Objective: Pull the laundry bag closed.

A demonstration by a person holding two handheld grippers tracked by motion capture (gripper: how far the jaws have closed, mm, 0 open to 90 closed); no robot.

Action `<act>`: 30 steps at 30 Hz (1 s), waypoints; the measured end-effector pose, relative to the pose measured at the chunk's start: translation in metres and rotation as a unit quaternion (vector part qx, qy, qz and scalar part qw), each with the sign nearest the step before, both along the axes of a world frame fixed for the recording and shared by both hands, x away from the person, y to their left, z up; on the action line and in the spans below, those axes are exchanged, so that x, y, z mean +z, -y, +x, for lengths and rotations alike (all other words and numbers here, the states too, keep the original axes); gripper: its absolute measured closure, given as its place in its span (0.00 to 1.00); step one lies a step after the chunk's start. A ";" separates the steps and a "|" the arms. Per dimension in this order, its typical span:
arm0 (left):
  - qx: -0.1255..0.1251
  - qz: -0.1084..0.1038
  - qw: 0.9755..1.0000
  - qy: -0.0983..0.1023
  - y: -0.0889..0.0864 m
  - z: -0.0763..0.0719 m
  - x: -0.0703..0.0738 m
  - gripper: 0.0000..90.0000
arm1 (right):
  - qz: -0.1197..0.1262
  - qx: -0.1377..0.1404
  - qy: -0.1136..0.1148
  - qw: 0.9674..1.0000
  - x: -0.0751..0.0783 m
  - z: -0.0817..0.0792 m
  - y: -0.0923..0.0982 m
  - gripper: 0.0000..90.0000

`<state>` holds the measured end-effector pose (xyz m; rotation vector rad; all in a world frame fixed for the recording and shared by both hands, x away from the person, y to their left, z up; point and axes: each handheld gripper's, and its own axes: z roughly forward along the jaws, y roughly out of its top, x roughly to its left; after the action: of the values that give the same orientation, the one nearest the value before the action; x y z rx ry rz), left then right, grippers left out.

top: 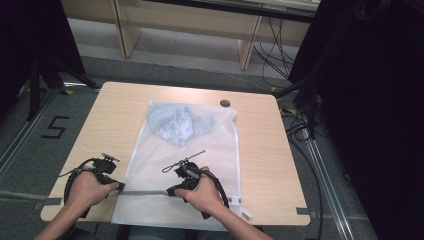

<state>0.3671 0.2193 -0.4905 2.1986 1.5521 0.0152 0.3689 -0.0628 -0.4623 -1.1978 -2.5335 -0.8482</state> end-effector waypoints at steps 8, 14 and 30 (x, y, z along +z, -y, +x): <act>0.007 -0.002 1.000 0.004 0.001 0.000 -0.001 1.00 | -0.006 0.002 0.005 1.000 0.003 0.000 0.003 0.97; 0.001 0.002 1.000 0.001 0.000 0.000 0.000 1.00 | 0.002 -0.003 -0.001 1.000 0.004 -0.001 0.005 0.97; -0.004 0.003 1.000 -0.001 -0.001 0.000 0.000 1.00 | -0.005 -0.013 0.004 1.000 0.005 -0.002 0.009 0.97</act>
<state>0.3674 0.2198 -0.4902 2.2104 1.5454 0.0162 0.3673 -0.0722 -0.4573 -1.2363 -2.5363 -0.8479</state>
